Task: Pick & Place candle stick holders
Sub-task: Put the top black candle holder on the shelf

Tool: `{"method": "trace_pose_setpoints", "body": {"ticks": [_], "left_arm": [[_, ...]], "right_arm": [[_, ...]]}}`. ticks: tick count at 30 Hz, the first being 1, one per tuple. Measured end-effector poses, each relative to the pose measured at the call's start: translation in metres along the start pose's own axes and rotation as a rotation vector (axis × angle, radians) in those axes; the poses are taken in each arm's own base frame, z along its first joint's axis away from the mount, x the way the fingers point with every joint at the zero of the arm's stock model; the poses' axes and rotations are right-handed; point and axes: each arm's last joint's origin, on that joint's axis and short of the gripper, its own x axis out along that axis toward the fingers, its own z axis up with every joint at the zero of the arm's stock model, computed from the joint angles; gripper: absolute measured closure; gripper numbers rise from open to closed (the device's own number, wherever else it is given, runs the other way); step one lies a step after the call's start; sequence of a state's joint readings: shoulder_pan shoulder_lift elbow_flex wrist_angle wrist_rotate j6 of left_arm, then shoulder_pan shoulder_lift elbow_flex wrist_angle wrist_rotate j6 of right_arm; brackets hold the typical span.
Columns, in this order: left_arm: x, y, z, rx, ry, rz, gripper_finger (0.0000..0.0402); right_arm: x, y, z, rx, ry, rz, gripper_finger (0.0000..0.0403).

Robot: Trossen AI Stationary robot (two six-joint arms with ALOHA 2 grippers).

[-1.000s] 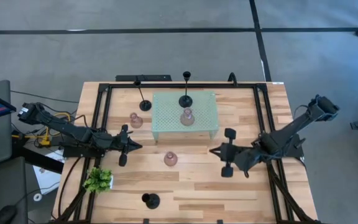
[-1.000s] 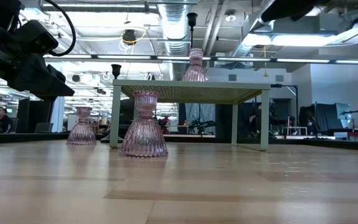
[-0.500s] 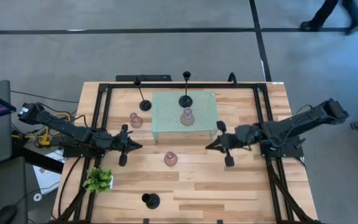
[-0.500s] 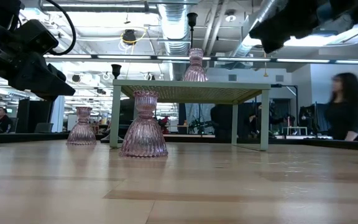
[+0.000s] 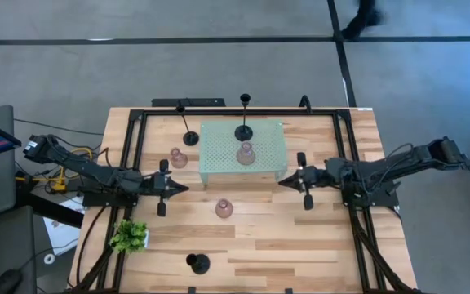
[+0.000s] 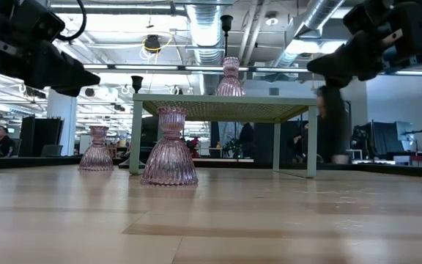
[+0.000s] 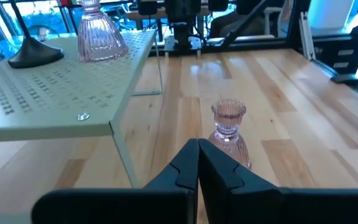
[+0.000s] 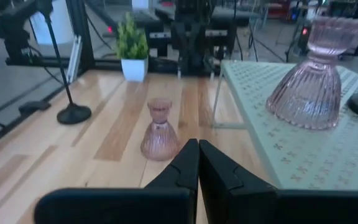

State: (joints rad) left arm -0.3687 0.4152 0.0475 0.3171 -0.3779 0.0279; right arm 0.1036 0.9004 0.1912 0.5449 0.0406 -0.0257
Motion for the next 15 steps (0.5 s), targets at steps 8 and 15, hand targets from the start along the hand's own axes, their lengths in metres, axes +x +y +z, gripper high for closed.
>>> {"method": "trace_pose_setpoints", "body": {"ticks": [8, 15], "left_arm": [[0.0, 0.0, 0.0003, -0.041, -0.003, 0.0, 0.0394], [0.0, 0.0, 0.0006, -0.097, -0.005, 0.0, 0.0394]], "right_arm": [[-0.0008, 0.0, -0.0066, 0.057, 0.028, -0.003, 0.0401], [-0.0009, -0.0001, -0.0065, 0.131, 0.026, -0.009, 0.0401]]}}
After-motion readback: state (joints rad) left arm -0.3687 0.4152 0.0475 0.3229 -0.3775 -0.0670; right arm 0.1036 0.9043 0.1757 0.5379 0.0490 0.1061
